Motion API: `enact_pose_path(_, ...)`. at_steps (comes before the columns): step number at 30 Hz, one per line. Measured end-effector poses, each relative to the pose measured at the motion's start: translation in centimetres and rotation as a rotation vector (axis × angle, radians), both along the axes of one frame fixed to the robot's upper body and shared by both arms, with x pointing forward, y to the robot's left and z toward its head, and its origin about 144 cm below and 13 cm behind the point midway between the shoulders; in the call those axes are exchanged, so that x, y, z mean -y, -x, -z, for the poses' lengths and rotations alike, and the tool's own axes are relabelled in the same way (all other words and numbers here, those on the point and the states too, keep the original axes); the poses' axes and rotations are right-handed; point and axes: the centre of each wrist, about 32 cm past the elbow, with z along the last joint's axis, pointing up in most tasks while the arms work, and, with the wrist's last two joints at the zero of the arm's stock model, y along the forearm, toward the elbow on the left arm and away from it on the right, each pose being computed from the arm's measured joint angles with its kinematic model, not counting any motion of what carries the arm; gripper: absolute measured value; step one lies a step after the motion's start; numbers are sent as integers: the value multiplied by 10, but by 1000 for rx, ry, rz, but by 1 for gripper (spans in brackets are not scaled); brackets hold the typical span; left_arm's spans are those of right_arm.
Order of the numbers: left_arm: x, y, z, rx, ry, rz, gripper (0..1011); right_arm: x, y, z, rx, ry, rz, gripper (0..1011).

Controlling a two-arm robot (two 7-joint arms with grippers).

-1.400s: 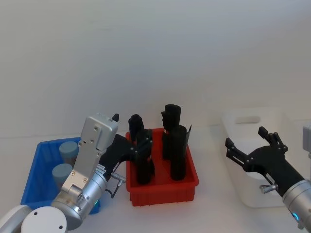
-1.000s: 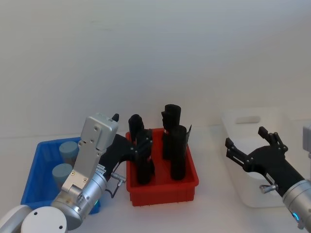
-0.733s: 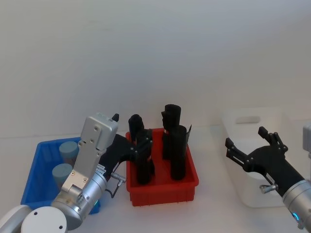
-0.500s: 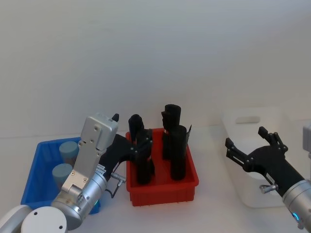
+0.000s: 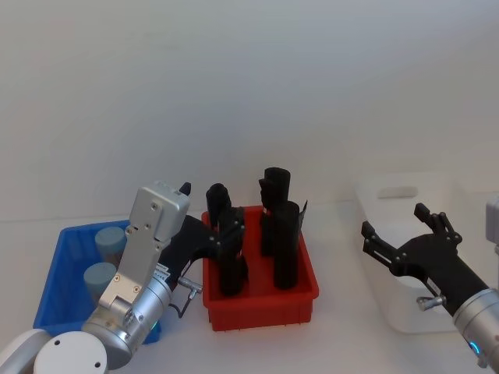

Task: Pick the cotton swabs from the blue box and place them into the white box.

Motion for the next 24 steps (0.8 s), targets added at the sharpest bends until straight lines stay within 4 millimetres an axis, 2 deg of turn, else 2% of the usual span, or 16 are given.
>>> enact_pose_path(24,0,0,0,0,0,-2,1004,0,0,0,0,0,0,1001)
